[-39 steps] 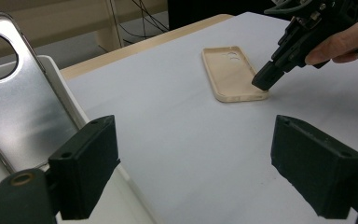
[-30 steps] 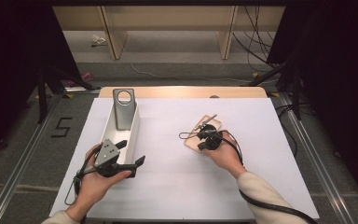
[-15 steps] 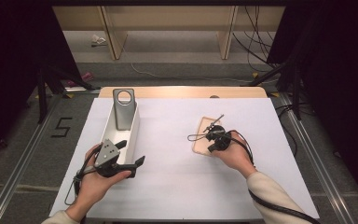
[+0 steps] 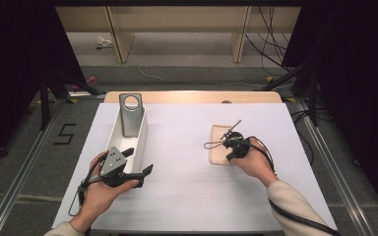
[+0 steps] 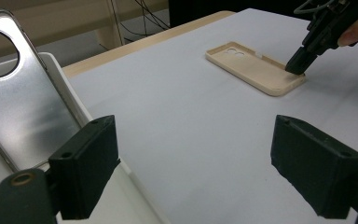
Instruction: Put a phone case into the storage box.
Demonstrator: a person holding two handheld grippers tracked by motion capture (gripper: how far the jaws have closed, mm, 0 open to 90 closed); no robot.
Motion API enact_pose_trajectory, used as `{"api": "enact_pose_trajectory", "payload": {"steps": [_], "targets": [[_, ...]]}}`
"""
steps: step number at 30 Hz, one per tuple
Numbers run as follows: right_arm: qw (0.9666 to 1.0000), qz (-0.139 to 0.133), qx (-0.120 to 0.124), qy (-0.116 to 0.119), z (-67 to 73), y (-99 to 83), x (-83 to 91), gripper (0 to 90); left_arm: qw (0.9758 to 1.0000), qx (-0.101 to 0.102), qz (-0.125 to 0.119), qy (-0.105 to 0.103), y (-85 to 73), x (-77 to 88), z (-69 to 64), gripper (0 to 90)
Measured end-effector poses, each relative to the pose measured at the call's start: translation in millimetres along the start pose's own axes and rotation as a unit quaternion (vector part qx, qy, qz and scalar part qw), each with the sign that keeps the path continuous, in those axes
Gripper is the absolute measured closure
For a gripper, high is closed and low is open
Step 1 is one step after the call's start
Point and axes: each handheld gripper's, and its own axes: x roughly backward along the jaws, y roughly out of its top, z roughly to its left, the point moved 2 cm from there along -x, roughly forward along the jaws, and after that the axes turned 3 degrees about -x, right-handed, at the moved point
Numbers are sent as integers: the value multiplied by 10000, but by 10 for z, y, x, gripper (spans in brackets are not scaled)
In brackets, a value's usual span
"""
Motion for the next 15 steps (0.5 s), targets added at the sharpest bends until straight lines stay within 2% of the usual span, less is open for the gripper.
{"api": "enact_pose_trajectory", "payload": {"steps": [15], "targets": [[10000, 94, -11, -6, -44, -38, -7, 900, 10000, -28, 16, 5, -5, -4, 0, 147]]}}
